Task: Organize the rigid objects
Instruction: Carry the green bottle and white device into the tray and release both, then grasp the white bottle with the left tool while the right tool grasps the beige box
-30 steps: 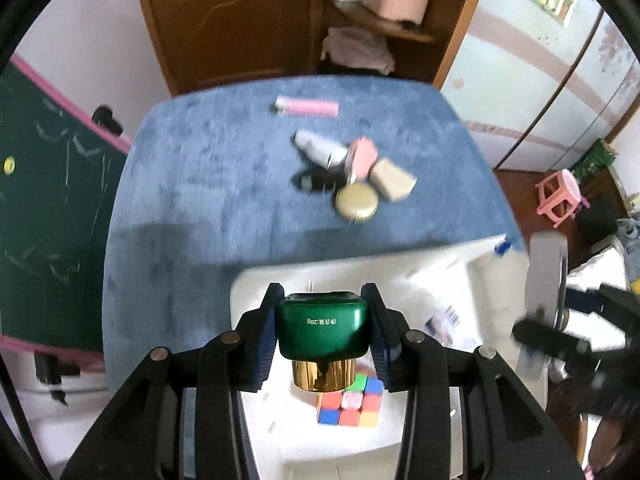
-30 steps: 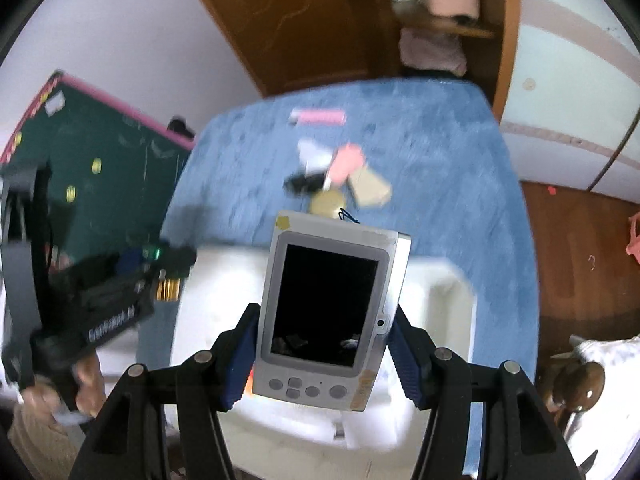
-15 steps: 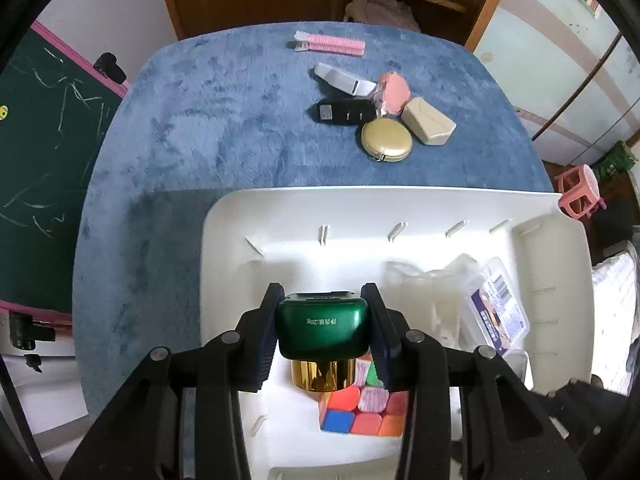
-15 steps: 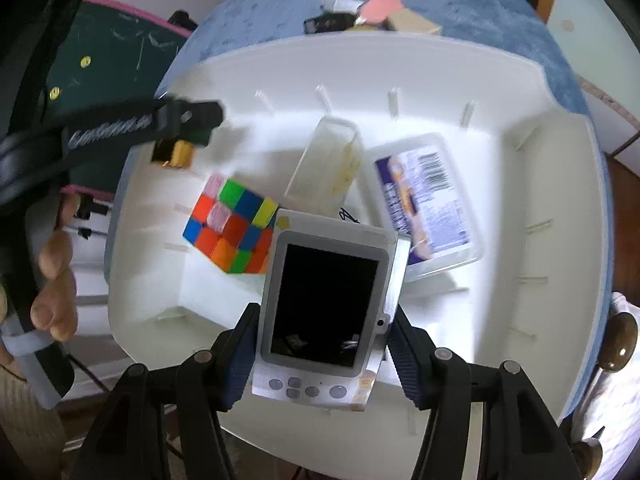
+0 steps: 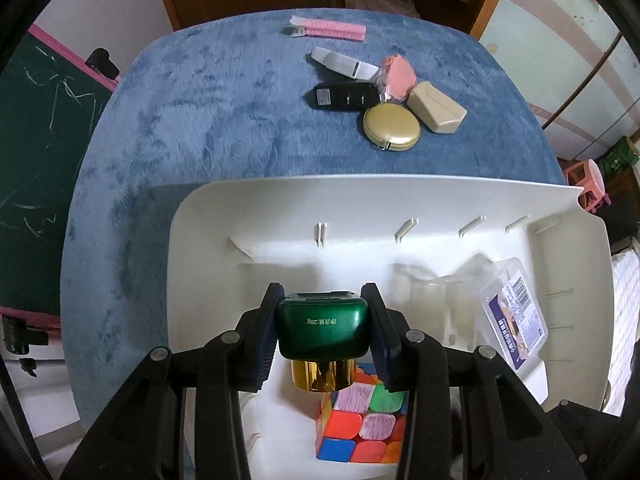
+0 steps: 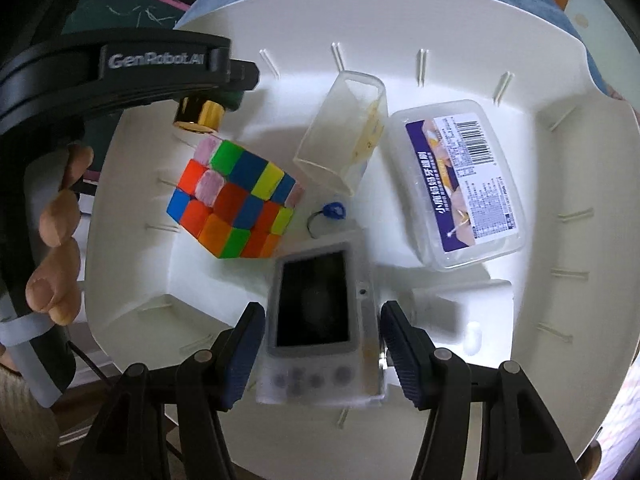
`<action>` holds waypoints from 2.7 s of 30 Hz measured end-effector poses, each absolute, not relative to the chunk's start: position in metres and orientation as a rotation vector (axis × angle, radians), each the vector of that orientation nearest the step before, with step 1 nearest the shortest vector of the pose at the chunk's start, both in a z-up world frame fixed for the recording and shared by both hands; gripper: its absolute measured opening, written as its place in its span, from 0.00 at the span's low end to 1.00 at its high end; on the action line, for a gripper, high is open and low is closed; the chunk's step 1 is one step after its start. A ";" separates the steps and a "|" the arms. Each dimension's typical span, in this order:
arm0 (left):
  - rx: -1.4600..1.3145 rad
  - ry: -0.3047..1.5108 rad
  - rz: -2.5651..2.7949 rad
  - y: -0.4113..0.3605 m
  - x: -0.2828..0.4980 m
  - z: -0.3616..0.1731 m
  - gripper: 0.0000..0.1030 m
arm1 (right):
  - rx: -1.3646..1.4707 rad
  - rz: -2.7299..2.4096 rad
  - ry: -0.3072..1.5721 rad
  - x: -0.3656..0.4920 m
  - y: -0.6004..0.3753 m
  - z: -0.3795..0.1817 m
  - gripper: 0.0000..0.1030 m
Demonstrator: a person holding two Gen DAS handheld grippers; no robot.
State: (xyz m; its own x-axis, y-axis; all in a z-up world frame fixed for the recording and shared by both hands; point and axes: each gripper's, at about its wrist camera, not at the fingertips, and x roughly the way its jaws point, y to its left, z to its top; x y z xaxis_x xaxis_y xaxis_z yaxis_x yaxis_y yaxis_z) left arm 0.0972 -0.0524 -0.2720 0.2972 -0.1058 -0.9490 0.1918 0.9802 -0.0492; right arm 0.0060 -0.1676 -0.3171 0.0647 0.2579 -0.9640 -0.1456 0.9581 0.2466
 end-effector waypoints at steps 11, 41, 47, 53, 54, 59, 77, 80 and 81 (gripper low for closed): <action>0.070 1.245 -0.214 -0.059 0.089 -0.263 0.66 | 0.066 0.321 1.429 -0.002 -0.160 -0.304 0.59; 0.011 1.074 -0.252 -0.043 0.065 -0.152 0.75 | 0.135 0.257 1.217 0.001 -0.213 -0.223 0.60; 0.007 1.050 -0.259 -0.041 0.079 -0.130 0.76 | 0.201 0.228 1.186 0.012 -0.231 -0.203 0.60; 0.013 1.029 -0.250 -0.042 0.104 -0.107 0.76 | 0.279 0.195 1.164 0.035 -0.248 -0.179 0.64; 0.018 1.025 -0.250 -0.043 0.109 -0.103 0.76 | 0.283 0.187 1.157 0.039 -0.250 -0.175 0.65; 0.052 1.017 -0.251 -0.052 0.137 -0.086 0.76 | 0.307 0.159 1.136 0.071 -0.254 -0.155 0.65; 0.103 1.208 -0.234 -0.076 0.280 -0.143 0.76 | 0.234 0.069 1.190 0.220 -0.250 -0.170 0.65; 0.127 1.251 -0.234 -0.087 0.299 -0.167 0.76 | 0.175 0.058 1.230 0.240 -0.245 -0.192 0.65; 0.132 1.267 -0.233 -0.090 0.305 -0.176 0.76 | 0.150 0.061 1.248 0.247 -0.244 -0.201 0.65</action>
